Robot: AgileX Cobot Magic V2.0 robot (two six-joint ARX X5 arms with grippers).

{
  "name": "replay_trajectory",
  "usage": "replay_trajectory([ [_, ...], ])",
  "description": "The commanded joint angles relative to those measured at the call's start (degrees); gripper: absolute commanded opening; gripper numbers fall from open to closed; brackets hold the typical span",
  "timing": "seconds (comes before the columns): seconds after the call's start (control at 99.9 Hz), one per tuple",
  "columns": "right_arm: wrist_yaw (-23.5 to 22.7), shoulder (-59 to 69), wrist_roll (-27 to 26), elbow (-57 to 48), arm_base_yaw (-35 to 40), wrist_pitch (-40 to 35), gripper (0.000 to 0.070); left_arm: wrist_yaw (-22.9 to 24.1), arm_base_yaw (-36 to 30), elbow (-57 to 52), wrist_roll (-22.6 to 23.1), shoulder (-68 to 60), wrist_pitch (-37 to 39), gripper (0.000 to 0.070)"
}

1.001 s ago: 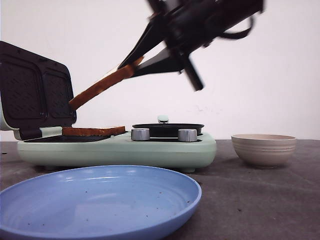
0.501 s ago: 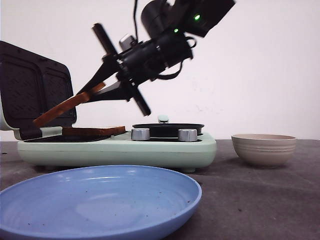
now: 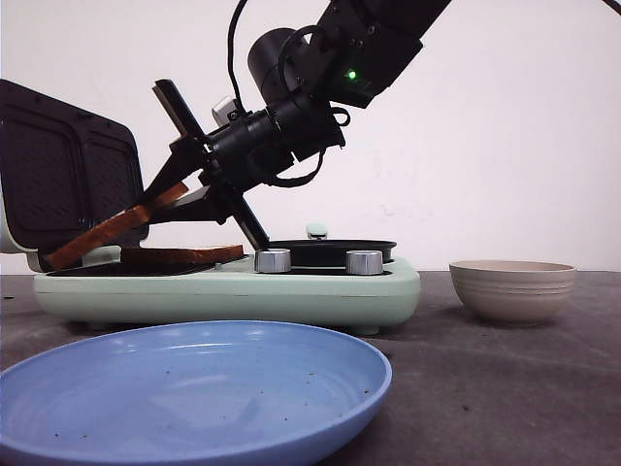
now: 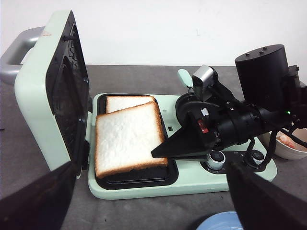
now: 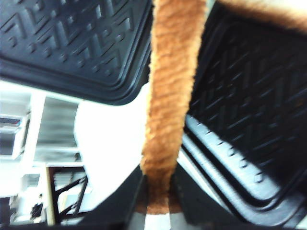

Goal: Make breakfast with bread and shrimp
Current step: 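Place the bread in the nearer sandwich plate and open the right gripper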

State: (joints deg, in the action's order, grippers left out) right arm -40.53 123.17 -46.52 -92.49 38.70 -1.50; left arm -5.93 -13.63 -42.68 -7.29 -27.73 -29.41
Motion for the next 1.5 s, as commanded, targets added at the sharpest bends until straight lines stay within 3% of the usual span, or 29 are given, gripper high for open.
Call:
replay_trajectory([
  [0.0,0.0,1.7,-1.0,-1.2,0.6,-0.8,0.0004,0.2,-0.2,-0.3,-0.3,-0.1,0.7,0.0549],
  [0.12,0.2,1.7,0.3,-1.2,0.6,-3.0,0.0025,0.2,-0.2,-0.3,-0.3,-0.1,0.7,0.0549],
  [0.22,0.5,1.7,1.2,-1.2,0.6,-3.8,0.0187,0.2,-0.2,-0.3,-0.3,-0.1,0.7,0.0549],
  [0.27,1.0,1.7,1.6,-1.2,0.6,-4.2,0.0229,0.2,-0.2,-0.3,-0.3,-0.1,0.7,0.0550],
  [0.431,1.9,1.7,3.6,-1.2,0.7,-6.3,0.0234,0.2,-0.2,-0.3,-0.3,-0.1,0.7,0.0549],
  [0.541,2.0,1.7,4.7,-1.2,0.9,-7.6,0.0286,0.2,-0.2,-0.3,-0.3,-0.1,0.7,0.0549],
  [1.081,3.2,1.1,10.1,-1.3,1.2,-13.7,0.0301,0.2,-0.2,-0.3,-0.3,0.1,0.7,0.0549],
  [1.211,5.4,0.5,11.7,-1.4,1.1,-15.7,0.0338,0.2,-0.2,-0.3,-0.3,0.1,0.7,0.0549],
  [1.492,10.6,-2.2,16.0,-1.4,0.4,-20.3,0.0343,0.2,-0.2,-0.3,-0.3,0.1,0.7,0.0550],
])
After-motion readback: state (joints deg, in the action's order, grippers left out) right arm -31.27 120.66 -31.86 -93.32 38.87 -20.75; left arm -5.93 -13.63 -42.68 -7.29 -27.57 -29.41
